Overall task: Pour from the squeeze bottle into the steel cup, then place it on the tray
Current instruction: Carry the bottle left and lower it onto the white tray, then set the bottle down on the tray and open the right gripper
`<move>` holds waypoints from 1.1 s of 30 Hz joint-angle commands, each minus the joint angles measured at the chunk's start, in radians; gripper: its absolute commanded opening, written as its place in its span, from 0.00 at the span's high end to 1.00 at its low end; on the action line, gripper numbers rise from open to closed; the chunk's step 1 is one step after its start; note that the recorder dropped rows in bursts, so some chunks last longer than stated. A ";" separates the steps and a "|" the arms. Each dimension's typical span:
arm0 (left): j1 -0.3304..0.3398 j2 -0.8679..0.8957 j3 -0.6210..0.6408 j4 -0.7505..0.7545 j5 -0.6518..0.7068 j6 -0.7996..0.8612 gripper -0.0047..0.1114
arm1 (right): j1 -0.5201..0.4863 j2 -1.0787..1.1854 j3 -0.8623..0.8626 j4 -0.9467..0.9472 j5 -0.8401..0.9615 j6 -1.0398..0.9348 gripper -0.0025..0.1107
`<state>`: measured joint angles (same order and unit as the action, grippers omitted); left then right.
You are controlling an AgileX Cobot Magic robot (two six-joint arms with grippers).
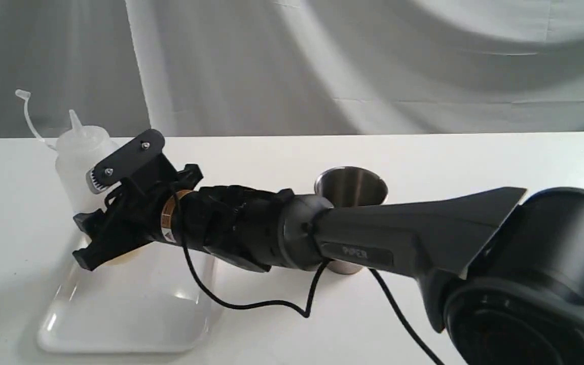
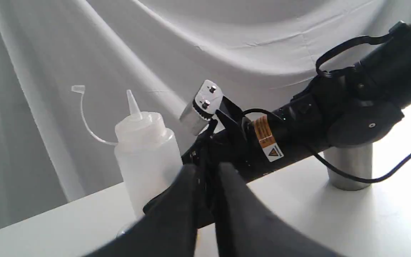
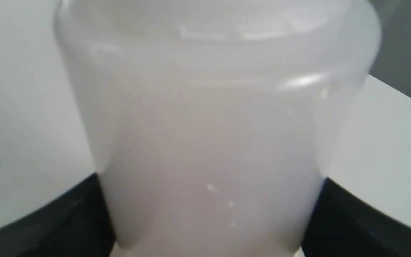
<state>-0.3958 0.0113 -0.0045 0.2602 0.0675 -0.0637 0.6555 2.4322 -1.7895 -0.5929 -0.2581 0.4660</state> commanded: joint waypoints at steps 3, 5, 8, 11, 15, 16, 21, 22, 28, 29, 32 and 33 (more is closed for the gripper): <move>0.002 0.003 0.004 -0.002 0.000 -0.003 0.89 | -0.016 -0.017 0.041 0.030 -0.049 -0.022 0.59; 0.002 0.003 0.004 -0.002 0.000 -0.003 0.89 | -0.016 -0.017 0.051 0.030 -0.065 -0.031 0.59; 0.002 0.003 0.004 -0.002 0.000 -0.003 0.89 | -0.016 -0.017 0.065 0.046 -0.073 -0.041 0.59; 0.002 0.003 0.004 -0.002 0.000 -0.003 0.89 | -0.016 -0.017 0.072 0.047 -0.070 -0.067 0.59; 0.002 0.003 0.004 -0.002 0.000 -0.003 0.89 | -0.016 -0.017 0.072 0.057 -0.070 -0.088 0.59; 0.002 0.003 0.004 -0.002 0.000 -0.003 0.89 | -0.016 -0.017 0.072 0.064 -0.070 -0.090 0.59; 0.002 0.003 0.004 -0.002 0.000 -0.003 0.89 | -0.016 -0.017 0.072 0.064 -0.070 -0.092 0.59; 0.002 0.003 0.004 -0.002 0.000 -0.003 0.89 | -0.016 -0.017 0.072 0.064 -0.070 -0.092 0.59; 0.002 0.003 0.004 -0.002 0.000 -0.003 0.89 | -0.016 -0.017 0.072 0.080 -0.070 -0.092 0.59; 0.002 0.003 0.004 -0.002 0.000 -0.003 0.89 | -0.016 -0.017 0.072 0.081 -0.067 -0.092 0.59; 0.002 0.003 0.004 -0.002 0.000 -0.003 0.89 | -0.016 -0.017 0.072 0.081 -0.045 -0.092 0.59; 0.002 0.003 0.004 -0.002 0.000 -0.003 0.89 | -0.016 -0.017 0.072 0.081 -0.040 -0.094 0.59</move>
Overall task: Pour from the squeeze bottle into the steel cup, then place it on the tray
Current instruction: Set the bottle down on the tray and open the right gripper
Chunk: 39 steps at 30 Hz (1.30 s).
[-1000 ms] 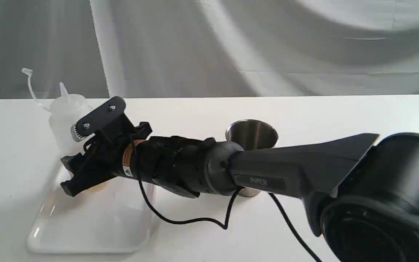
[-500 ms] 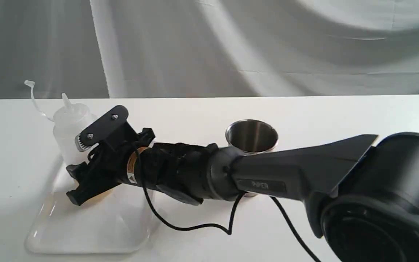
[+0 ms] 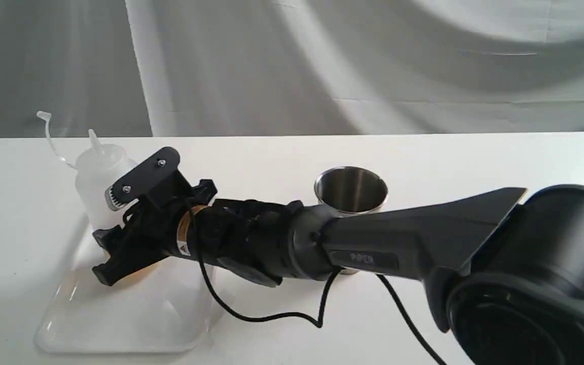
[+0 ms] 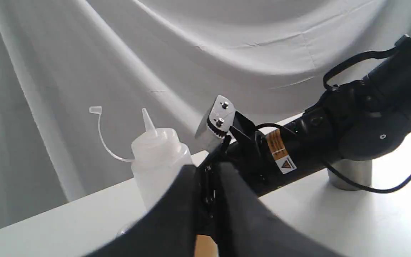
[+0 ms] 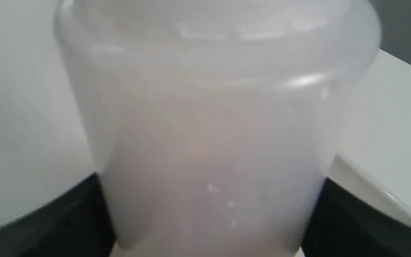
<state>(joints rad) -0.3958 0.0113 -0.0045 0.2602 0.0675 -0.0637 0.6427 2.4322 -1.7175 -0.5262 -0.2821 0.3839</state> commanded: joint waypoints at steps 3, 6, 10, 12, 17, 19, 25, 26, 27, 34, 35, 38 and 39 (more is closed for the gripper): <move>0.002 0.003 0.004 -0.002 0.000 -0.003 0.89 | -0.004 -0.017 0.000 0.014 0.007 -0.014 0.59; 0.002 0.003 0.004 -0.002 0.000 -0.003 0.89 | -0.004 -0.017 0.000 0.014 0.010 -0.015 0.59; 0.002 0.003 0.004 -0.002 0.000 -0.003 0.89 | -0.004 -0.017 0.000 0.014 0.010 -0.014 0.59; 0.002 0.003 0.004 -0.002 0.000 -0.003 0.89 | -0.004 -0.017 0.000 0.016 0.012 -0.014 0.59; 0.002 0.003 0.004 -0.002 0.000 -0.003 0.89 | -0.004 -0.017 0.000 0.020 0.032 -0.014 0.59; 0.002 0.003 0.004 -0.002 0.000 -0.003 0.89 | -0.004 -0.017 0.000 0.020 0.034 -0.014 0.59; 0.002 0.003 0.004 -0.002 0.000 -0.003 0.89 | -0.004 -0.017 0.000 0.034 0.072 -0.014 0.36; 0.002 0.003 0.004 -0.002 0.000 -0.003 0.89 | -0.004 -0.017 0.000 0.034 0.080 -0.014 0.29; 0.002 0.003 0.004 -0.002 0.000 -0.003 0.89 | -0.004 -0.017 0.000 0.034 0.082 -0.014 0.25; 0.002 0.003 0.004 -0.002 0.000 -0.003 0.89 | -0.004 -0.017 0.000 0.034 0.086 -0.014 0.12; 0.002 0.003 0.004 -0.002 0.000 -0.003 0.89 | -0.004 -0.017 0.000 0.034 0.086 -0.014 0.12; 0.002 0.003 0.004 -0.002 0.000 -0.003 0.89 | -0.004 -0.032 0.000 0.034 0.086 -0.014 0.11; 0.002 0.003 0.004 -0.002 0.000 -0.003 0.89 | -0.004 -0.038 0.000 0.034 0.086 -0.014 0.11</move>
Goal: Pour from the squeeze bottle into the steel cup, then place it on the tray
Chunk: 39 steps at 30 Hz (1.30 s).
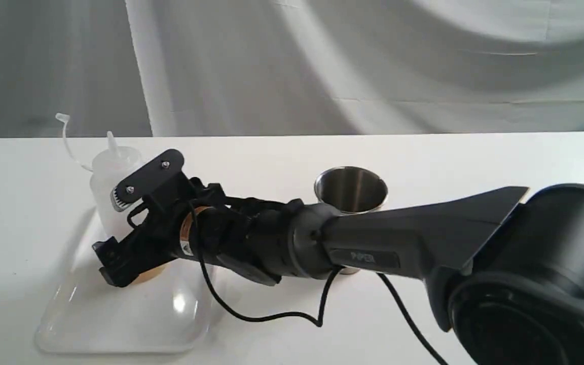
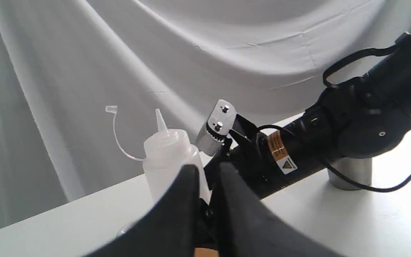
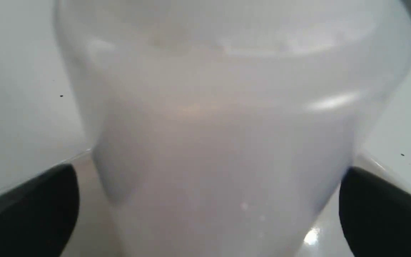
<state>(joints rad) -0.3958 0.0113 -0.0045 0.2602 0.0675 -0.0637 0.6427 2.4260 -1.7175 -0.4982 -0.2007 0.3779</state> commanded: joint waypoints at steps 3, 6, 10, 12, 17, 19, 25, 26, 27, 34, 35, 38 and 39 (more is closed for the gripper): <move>0.002 0.003 0.004 -0.002 0.000 -0.003 0.89 | -0.004 -0.066 0.000 0.006 0.000 -0.011 0.11; 0.002 0.003 0.004 -0.002 0.000 -0.003 0.89 | -0.004 -0.111 0.000 0.006 -0.004 -0.011 0.11; 0.002 0.003 0.004 -0.002 0.000 -0.003 0.89 | -0.004 -0.176 0.000 0.006 -0.004 -0.011 0.11; 0.002 0.003 0.004 -0.002 0.000 -0.003 0.89 | -0.004 -0.208 0.000 0.006 -0.004 -0.007 0.11; 0.002 0.003 0.004 -0.002 0.000 -0.003 0.89 | -0.004 -0.295 0.000 0.006 0.014 -0.005 0.11; 0.002 0.003 0.004 -0.002 0.000 -0.003 0.89 | -0.004 -0.332 0.000 0.006 0.058 -0.005 0.11; 0.002 0.003 0.004 -0.002 0.000 -0.003 0.89 | -0.004 -0.425 0.018 -0.010 0.219 -0.005 0.13; 0.002 0.003 0.004 -0.002 0.000 -0.003 0.89 | -0.004 -0.444 0.040 -0.010 0.213 -0.005 0.14; 0.002 0.003 0.004 -0.002 0.000 -0.003 0.89 | -0.006 -0.463 0.066 -0.010 0.195 -0.005 0.14; 0.002 0.003 0.004 -0.002 0.000 -0.003 0.89 | -0.014 -0.617 0.299 -0.018 0.069 -0.010 0.26; 0.002 0.003 0.004 -0.002 0.000 -0.003 0.89 | -0.016 -0.638 0.326 -0.021 0.069 -0.010 0.29; 0.002 0.003 0.004 -0.002 0.000 -0.003 0.89 | -0.041 -0.724 0.436 -0.044 0.069 -0.012 0.40; 0.002 0.003 0.004 -0.002 0.000 -0.003 0.89 | -0.051 -0.750 0.467 -0.046 0.069 -0.012 0.43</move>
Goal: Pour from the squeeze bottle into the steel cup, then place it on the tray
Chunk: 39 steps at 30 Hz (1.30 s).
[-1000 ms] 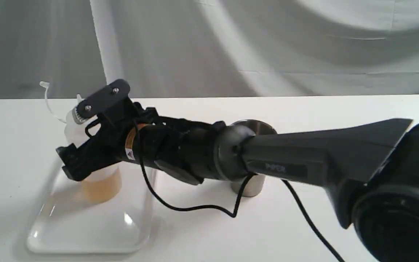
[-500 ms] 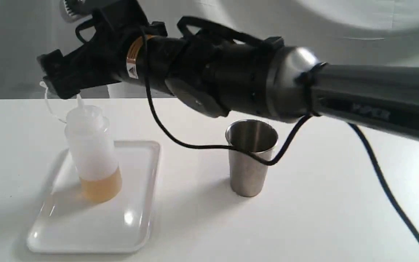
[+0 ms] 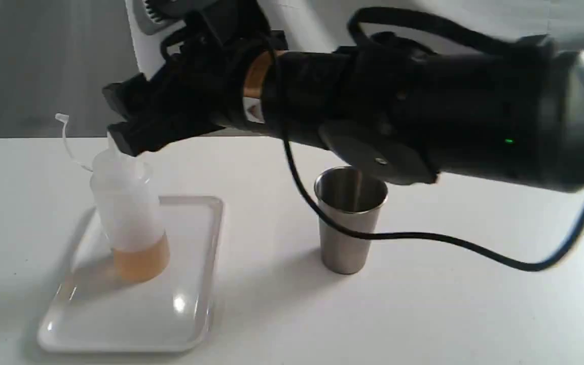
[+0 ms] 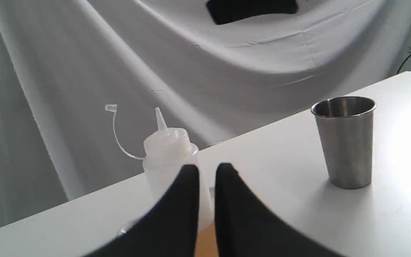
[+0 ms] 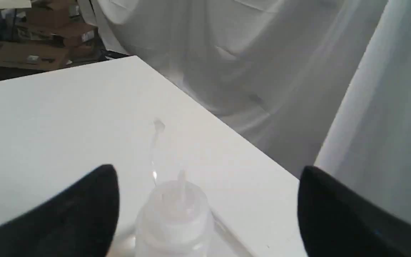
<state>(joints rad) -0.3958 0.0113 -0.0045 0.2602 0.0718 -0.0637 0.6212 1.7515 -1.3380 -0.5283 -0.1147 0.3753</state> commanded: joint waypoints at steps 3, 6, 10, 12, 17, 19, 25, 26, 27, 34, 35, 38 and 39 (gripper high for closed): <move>0.002 0.003 0.004 -0.002 -0.004 -0.003 0.89 | -0.064 -0.171 0.198 -0.049 -0.017 -0.009 0.53; 0.002 0.003 0.004 -0.002 -0.004 -0.003 0.89 | -0.098 -0.268 0.316 -0.062 -0.034 -0.009 0.63; 0.002 0.003 0.004 -0.002 -0.004 -0.003 0.89 | -0.142 -0.403 0.459 -0.062 -0.097 -0.009 0.80; 0.002 0.003 0.004 -0.002 -0.004 -0.003 0.89 | -0.157 -0.469 0.511 -0.062 -0.124 -0.009 0.90; 0.002 0.003 0.004 -0.002 -0.004 -0.003 0.89 | -0.174 -0.618 0.619 -0.064 -0.144 -0.009 0.98; 0.002 0.003 0.004 -0.002 -0.004 -0.003 0.89 | -0.174 -0.668 0.652 -0.064 -0.144 -0.009 0.98; 0.002 0.003 0.004 -0.002 -0.004 -0.003 0.89 | -0.174 -0.779 0.713 -0.062 -0.131 -0.009 0.98; 0.002 0.003 0.004 -0.002 -0.004 -0.003 0.89 | -0.174 -0.790 0.713 -0.062 -0.131 -0.009 0.98; 0.002 0.003 0.004 -0.002 -0.004 -0.003 0.89 | -0.174 -0.796 0.713 -0.062 -0.133 -0.009 0.98; 0.002 0.003 0.004 -0.002 -0.004 -0.003 0.89 | -0.174 -0.816 0.713 -0.034 -0.140 -0.001 0.98; 0.002 0.003 0.004 -0.002 -0.004 -0.003 0.89 | -0.174 -0.816 0.713 -0.025 -0.140 -0.001 0.98; 0.002 0.003 0.004 -0.002 -0.004 -0.003 0.89 | -0.158 -0.816 0.713 -0.022 -0.128 -0.001 0.98; 0.002 0.003 0.004 -0.002 -0.004 -0.003 0.89 | -0.151 -0.827 0.713 -0.020 -0.122 -0.001 0.98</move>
<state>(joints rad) -0.3958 0.0113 -0.0045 0.2602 0.0718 -0.0637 0.4605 0.9362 -0.6316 -0.5591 -0.2381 0.3732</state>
